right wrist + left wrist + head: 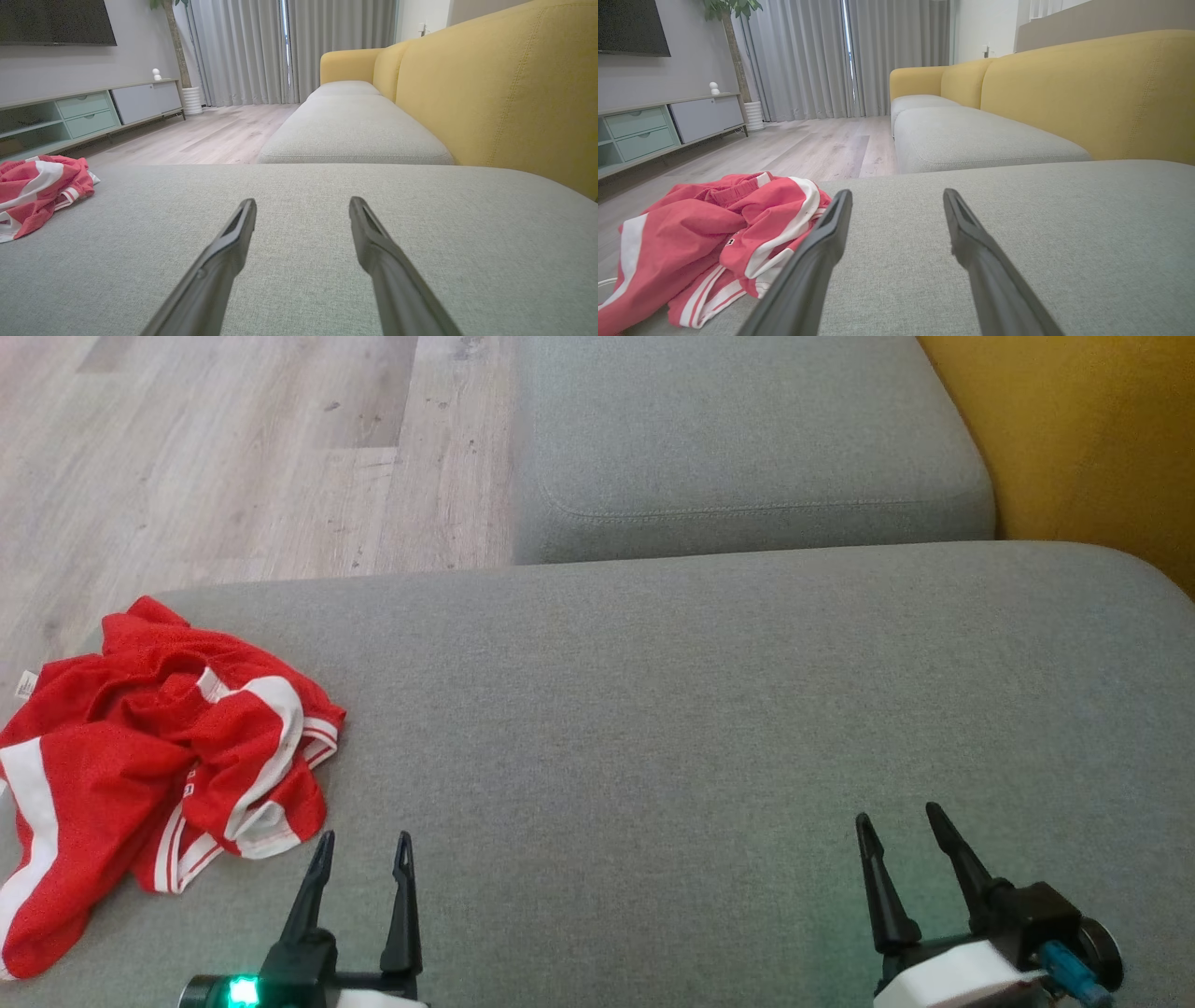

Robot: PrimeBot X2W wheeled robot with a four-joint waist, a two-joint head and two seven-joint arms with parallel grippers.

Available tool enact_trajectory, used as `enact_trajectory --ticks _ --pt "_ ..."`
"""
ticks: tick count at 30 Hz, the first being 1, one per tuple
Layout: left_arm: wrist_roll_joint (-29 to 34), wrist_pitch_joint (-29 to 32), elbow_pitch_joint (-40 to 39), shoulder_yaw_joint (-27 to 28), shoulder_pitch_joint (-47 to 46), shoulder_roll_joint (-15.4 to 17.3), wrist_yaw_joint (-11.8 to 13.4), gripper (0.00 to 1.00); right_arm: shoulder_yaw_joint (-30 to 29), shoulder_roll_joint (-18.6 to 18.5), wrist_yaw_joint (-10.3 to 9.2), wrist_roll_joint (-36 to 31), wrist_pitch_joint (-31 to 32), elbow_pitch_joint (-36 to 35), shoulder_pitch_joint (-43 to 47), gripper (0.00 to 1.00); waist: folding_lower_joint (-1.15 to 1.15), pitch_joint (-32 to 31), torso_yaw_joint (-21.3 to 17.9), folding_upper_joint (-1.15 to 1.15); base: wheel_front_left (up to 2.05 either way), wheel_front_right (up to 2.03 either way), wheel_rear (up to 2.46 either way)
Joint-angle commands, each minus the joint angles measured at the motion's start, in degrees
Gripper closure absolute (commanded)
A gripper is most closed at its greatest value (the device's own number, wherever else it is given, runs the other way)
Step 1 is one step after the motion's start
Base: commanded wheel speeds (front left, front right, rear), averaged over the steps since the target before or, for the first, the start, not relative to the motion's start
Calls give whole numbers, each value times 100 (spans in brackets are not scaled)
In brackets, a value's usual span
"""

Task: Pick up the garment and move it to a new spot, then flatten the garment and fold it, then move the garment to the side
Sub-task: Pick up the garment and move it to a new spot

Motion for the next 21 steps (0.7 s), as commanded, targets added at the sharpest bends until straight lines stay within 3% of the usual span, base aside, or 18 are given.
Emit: enact_trajectory --ticks 1,11,21 --pt "-38 -55 -157 195 -291 9 -11 0 155 -54 44 -40 -62 -133 -228 0 0 -11 -1 0 0 0 0" --pt "-2 -55 -132 240 -284 8 -59 0 245 -54 44 -17 -62 -120 -251 0 0 -24 133 0 0 0 0" --pt "39 -55 -151 350 -208 8 -49 0 313 -54 44 92 -62 -131 -235 0 0 5 837 0 0 0 0"
